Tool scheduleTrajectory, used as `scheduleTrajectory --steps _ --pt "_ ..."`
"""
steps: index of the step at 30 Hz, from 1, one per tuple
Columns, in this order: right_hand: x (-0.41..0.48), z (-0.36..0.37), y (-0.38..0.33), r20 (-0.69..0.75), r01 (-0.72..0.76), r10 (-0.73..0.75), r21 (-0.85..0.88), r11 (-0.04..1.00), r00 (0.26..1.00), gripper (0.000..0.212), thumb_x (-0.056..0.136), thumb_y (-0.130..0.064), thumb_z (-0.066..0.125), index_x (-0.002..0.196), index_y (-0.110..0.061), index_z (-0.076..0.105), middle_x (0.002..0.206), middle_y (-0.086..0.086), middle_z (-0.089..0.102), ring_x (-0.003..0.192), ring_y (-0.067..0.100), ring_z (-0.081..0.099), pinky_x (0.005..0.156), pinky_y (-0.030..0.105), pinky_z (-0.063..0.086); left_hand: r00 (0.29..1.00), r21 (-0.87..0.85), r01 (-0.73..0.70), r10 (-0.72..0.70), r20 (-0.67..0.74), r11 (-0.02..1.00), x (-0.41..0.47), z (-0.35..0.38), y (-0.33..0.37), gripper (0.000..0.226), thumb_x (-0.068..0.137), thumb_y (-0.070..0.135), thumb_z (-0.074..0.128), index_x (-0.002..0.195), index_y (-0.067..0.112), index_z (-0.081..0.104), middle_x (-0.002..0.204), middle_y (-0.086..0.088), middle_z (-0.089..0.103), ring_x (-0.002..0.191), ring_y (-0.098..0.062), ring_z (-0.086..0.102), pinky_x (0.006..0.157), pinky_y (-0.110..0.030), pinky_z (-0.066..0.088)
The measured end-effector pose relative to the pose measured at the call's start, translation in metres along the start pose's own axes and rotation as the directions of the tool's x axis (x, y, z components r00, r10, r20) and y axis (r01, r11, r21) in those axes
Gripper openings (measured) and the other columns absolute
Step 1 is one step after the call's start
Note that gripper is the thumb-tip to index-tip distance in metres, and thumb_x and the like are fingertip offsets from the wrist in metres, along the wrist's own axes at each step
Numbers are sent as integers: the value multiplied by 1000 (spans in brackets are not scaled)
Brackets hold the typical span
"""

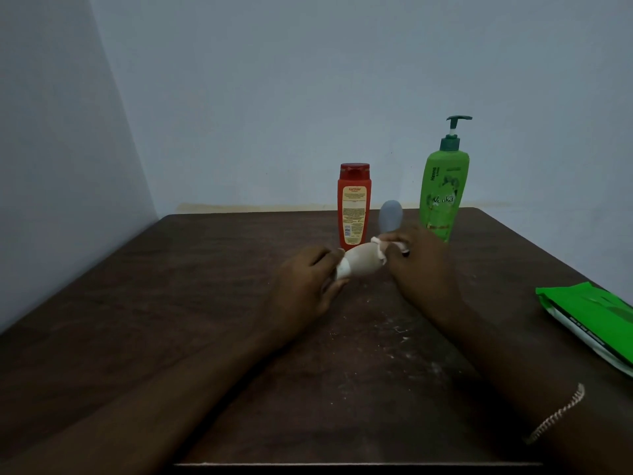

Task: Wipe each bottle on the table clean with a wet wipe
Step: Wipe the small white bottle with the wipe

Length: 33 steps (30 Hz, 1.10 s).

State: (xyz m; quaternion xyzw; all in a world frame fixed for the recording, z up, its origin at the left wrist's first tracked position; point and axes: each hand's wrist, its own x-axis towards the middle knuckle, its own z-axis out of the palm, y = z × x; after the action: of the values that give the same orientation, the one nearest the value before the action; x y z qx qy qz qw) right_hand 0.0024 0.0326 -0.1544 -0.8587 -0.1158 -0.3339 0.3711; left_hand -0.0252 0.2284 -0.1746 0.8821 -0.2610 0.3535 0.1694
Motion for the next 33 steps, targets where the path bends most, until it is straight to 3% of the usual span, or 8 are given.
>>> scheduleTrajectory --steps 3,8,13,19,22,27,30,33 --pt "-1 -1 -1 17 -46 46 2 999 999 22 92 -11 59 111 -14 71 112 4 65 95 10 55 76 15 39 999 40 -31 31 17 999 0 2 0 49 81 18 81 126 8 64 115 -11 68 99 -21 64 83 -28 51" --pt "-13 3 -23 177 303 -299 6 953 938 23 93 -13 59 112 -16 70 103 -1 59 86 6 54 76 18 47 999 67 -40 39 22 997 1 1 0 48 77 17 83 121 6 65 111 -12 68 96 -22 65 82 -24 46" --pt "1 3 -7 87 50 -45 -57 997 995 22 93 -15 59 111 -17 72 103 3 63 87 8 51 71 19 35 996 98 -74 69 57 992 1 3 0 48 79 19 82 122 6 64 113 -13 68 96 -24 65 81 -25 46" --pt "-8 2 -21 246 339 -324 -18 941 914 18 93 -14 57 106 -13 69 102 -1 56 88 10 54 77 27 50 993 109 -117 113 44 987 2 0 1 42 82 23 77 117 4 65 109 -14 69 91 -23 67 78 -26 50" --pt "-12 -1 -23 268 446 -436 25 894 859 22 92 -13 60 112 -13 69 104 -1 57 88 8 53 74 16 47 999 81 -50 50 3 995 2 -1 0 41 76 15 85 112 4 67 103 -12 71 86 -21 67 76 -23 45" --pt "-14 2 -23 279 502 -485 12 865 829 26 90 -12 64 115 -12 69 108 0 59 88 0 49 71 2 36 981 -145 177 -186 -51 973 5 -2 0 30 85 23 77 112 16 65 95 7 62 80 -5 58 70 -21 51" --pt "-13 4 -23 203 492 -479 -12 871 854 27 87 -6 63 112 -10 70 103 3 58 86 4 48 68 7 35 987 -123 147 -153 -40 981 5 -1 2 31 85 23 77 113 17 64 99 6 62 84 -3 56 73 -22 50" --pt "-11 4 -22 162 456 -444 -48 888 881 26 84 -2 61 108 -8 69 100 5 55 84 9 48 66 22 43 1000 -22 0 0 -11 1000 2 0 4 39 83 21 79 118 11 65 107 -6 68 92 -10 58 79 -27 51"
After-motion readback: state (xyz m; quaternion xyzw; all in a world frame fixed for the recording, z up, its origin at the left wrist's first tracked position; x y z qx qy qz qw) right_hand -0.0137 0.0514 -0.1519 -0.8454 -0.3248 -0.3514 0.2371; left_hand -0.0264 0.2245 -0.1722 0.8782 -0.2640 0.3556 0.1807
